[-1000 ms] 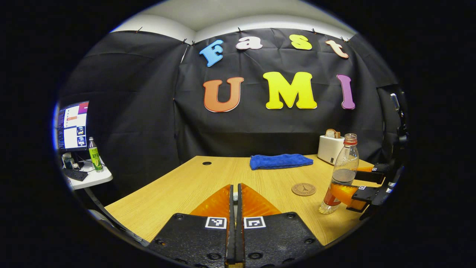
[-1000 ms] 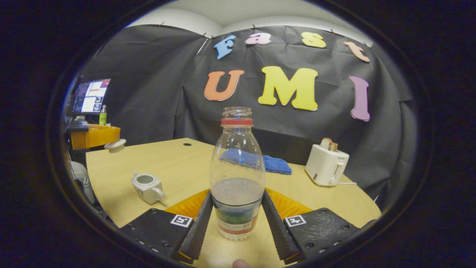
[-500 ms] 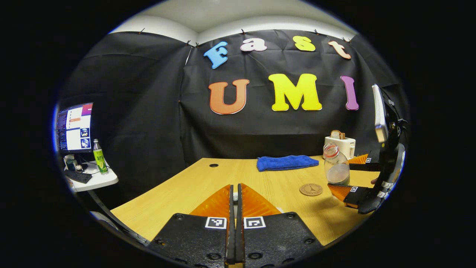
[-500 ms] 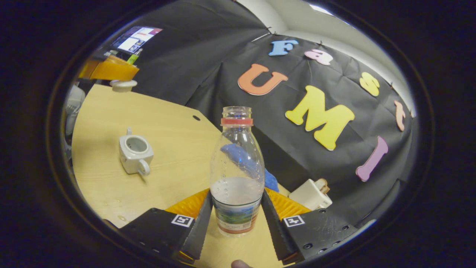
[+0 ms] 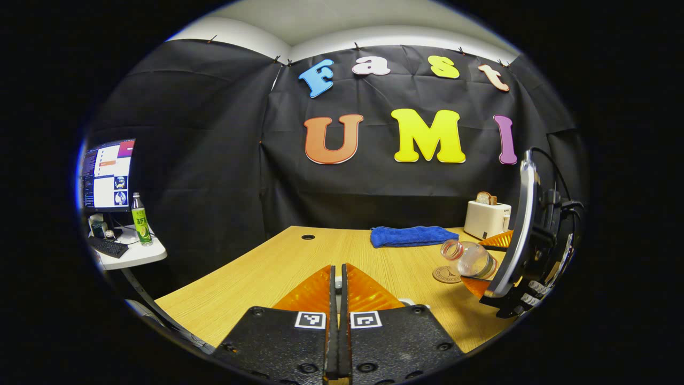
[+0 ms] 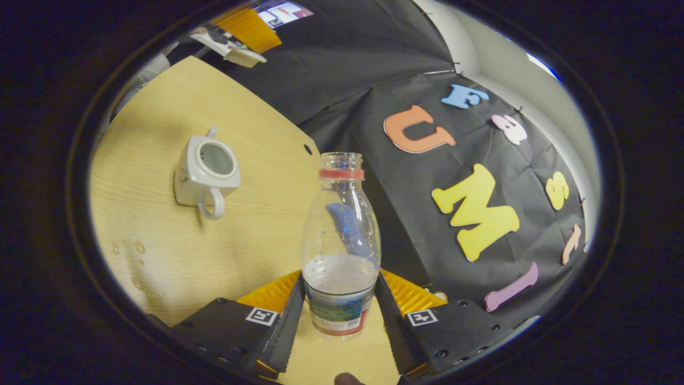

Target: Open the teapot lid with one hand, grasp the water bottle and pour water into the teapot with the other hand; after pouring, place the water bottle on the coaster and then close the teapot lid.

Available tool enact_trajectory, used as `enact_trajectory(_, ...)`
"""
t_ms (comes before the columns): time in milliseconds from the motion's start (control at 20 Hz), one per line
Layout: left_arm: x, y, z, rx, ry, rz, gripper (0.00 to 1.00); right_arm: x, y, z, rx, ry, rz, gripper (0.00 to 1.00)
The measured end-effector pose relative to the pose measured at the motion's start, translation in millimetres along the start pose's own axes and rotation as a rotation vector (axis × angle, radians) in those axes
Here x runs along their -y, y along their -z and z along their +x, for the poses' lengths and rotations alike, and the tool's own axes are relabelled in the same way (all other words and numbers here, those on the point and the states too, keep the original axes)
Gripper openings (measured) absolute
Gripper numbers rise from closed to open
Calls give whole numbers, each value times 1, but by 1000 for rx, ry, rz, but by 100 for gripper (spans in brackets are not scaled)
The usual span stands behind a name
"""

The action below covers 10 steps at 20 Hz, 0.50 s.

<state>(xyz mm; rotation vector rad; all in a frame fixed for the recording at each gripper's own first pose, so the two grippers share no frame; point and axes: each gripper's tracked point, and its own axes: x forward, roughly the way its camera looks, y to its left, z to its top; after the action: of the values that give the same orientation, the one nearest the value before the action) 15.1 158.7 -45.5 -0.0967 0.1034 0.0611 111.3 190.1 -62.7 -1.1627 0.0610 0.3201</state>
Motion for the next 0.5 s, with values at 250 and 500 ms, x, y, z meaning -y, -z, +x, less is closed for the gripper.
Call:
enact_trajectory(250,-9,0,-1,1,-12,-8,3,-16,-9,3,19,1,-136,73)
enact_trajectory(500,-12,0,-2,0,-9,-5,2,-28,-18,6,31,-2,-230,73)
